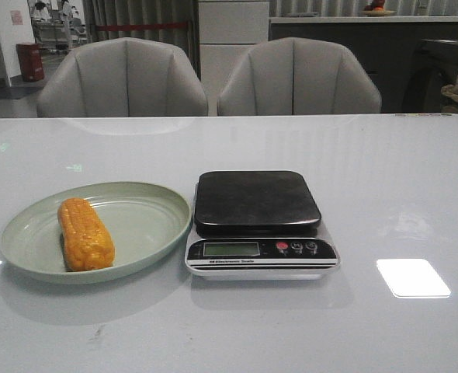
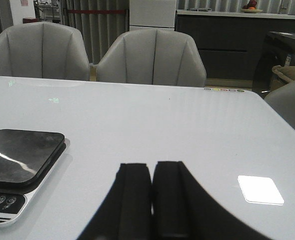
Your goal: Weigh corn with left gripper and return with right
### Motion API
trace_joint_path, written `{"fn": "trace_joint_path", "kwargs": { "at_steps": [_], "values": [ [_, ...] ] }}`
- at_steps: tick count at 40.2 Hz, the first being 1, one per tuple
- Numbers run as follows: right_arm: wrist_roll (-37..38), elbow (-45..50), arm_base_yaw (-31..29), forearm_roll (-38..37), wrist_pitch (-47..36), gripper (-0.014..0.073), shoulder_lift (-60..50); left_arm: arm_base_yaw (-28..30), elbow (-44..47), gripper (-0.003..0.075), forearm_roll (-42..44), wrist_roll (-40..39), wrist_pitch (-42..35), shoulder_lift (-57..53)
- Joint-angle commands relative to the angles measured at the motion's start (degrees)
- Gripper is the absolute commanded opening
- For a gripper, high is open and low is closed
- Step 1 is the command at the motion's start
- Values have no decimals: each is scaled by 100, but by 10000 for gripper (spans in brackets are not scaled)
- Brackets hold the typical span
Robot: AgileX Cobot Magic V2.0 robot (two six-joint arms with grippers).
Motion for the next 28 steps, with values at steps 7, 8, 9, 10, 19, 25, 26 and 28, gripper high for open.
{"fn": "trace_joint_path", "kwargs": {
  "at_steps": [7,8,9,10,19,25,26,28],
  "values": [
    [-14,26,-34,-54,-461,157,-115,7,-833,130,-347,-43,955,1097],
    [-14,26,-34,-54,-461,157,-115,7,-821,130,-347,-43,955,1146],
    [-14,26,-34,-54,-461,157,-115,7,-813,130,-347,-43,955,1202],
    [-14,26,-34,-54,-461,157,-115,7,-798,131,-347,-43,955,1242],
    [-14,26,-34,-54,-461,157,-115,7,-798,143,-430,-43,955,1572],
    [-14,26,-34,-54,-461,157,-115,-67,-892,271,-551,-43,1003,1841],
    [-14,26,-34,-54,-461,157,-115,-97,-908,305,-551,-43,1009,1888],
    [-14,26,-34,-54,-461,157,-115,-179,-965,392,-563,-43,1050,2005]
  ]
}}
